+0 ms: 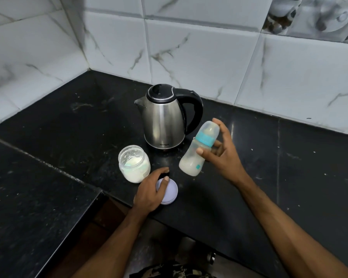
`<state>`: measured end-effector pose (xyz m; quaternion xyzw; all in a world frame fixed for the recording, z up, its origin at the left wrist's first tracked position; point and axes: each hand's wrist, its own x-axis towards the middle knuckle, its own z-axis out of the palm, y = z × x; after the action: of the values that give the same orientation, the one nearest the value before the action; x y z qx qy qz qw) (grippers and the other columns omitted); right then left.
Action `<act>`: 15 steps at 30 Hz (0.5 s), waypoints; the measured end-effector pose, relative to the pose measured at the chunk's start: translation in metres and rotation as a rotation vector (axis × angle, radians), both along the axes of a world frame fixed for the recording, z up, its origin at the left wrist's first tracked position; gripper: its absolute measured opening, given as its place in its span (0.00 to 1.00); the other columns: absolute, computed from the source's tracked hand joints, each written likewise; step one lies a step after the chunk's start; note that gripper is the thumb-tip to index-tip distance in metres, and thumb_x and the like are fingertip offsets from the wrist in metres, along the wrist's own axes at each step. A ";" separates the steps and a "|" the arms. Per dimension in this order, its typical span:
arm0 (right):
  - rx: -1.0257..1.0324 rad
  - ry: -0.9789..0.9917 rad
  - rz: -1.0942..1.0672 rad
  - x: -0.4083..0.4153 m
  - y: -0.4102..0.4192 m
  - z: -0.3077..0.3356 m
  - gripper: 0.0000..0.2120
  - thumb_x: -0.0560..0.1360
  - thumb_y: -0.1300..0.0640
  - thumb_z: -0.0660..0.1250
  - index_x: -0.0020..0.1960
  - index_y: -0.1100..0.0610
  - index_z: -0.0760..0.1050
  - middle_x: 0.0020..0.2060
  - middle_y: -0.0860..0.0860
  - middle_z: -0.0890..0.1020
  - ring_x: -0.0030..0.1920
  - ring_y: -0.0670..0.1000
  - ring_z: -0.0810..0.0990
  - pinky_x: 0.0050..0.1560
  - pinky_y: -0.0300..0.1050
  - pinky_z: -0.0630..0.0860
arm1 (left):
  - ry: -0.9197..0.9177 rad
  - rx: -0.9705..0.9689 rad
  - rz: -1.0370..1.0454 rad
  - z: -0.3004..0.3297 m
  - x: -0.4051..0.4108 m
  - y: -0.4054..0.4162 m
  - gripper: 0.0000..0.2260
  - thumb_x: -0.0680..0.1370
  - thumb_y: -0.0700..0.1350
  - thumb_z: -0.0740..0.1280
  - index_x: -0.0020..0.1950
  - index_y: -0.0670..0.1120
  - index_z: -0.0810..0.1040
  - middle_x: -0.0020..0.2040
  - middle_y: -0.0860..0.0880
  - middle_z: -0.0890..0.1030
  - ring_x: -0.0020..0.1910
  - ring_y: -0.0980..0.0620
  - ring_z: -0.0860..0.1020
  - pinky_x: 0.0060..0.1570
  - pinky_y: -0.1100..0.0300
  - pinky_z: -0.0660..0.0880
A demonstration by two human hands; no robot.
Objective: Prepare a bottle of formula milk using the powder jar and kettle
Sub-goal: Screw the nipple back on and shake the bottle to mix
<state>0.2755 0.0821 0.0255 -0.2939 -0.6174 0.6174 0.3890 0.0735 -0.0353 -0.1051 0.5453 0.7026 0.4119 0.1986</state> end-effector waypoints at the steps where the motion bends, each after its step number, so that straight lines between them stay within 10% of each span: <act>1: -0.006 0.007 -0.005 0.000 0.000 -0.001 0.41 0.70 0.65 0.73 0.76 0.50 0.55 0.58 0.57 0.80 0.56 0.56 0.83 0.53 0.52 0.81 | -0.004 0.001 -0.001 0.000 0.000 0.000 0.22 0.79 0.59 0.57 0.67 0.49 0.77 0.62 0.56 0.81 0.62 0.61 0.77 0.64 0.62 0.72; 15: -0.343 0.425 -0.302 -0.006 0.005 -0.014 0.33 0.73 0.60 0.70 0.73 0.47 0.60 0.51 0.50 0.82 0.53 0.54 0.82 0.45 0.53 0.83 | -0.014 0.012 0.001 -0.001 0.000 0.000 0.23 0.79 0.59 0.57 0.66 0.48 0.77 0.61 0.55 0.81 0.62 0.60 0.77 0.64 0.59 0.73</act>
<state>0.2693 0.0874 0.0116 -0.3082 -0.3584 0.6954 0.5412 0.0732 -0.0354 -0.1058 0.5434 0.6989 0.4199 0.1999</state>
